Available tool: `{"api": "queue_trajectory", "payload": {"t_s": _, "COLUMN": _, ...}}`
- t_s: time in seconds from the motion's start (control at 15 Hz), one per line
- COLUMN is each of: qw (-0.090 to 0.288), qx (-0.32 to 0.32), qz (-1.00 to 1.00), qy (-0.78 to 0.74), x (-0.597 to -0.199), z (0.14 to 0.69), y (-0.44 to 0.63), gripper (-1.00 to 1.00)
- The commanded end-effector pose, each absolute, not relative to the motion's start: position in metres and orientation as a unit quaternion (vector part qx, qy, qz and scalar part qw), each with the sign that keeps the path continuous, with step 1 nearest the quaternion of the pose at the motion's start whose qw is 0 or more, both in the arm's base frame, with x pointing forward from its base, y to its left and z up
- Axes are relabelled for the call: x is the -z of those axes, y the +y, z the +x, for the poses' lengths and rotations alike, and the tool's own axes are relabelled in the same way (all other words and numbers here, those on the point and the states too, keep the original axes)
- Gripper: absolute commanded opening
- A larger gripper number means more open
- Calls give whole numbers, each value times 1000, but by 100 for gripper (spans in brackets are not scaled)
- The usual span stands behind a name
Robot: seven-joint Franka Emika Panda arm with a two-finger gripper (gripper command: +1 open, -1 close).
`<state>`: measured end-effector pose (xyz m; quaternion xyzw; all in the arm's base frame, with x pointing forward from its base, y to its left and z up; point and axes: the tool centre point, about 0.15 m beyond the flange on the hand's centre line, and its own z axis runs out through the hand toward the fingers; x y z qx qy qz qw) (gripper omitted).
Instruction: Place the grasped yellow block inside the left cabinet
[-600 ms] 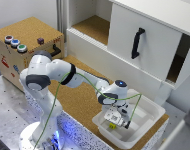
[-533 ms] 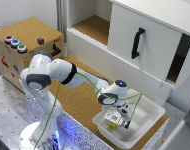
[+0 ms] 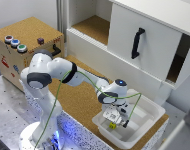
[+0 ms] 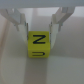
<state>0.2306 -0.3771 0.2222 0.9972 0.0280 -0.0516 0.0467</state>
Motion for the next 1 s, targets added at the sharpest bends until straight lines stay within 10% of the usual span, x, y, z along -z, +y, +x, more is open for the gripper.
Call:
{"api": "queue_trajectory", "payload": {"t_s": 0.0, "qw": 95, "qx": -13, "qz": 995, "qy": -14, "x": -275, "z": 210, "y": -353, "gripper": -100}}
{"api": "queue_trajectory", "payload": {"t_s": 0.93, "qw": 7, "qx": -193, "qz": 966, "qy": 173, "x": -425, "z": 307, "y": -159, "gripper": -100}}
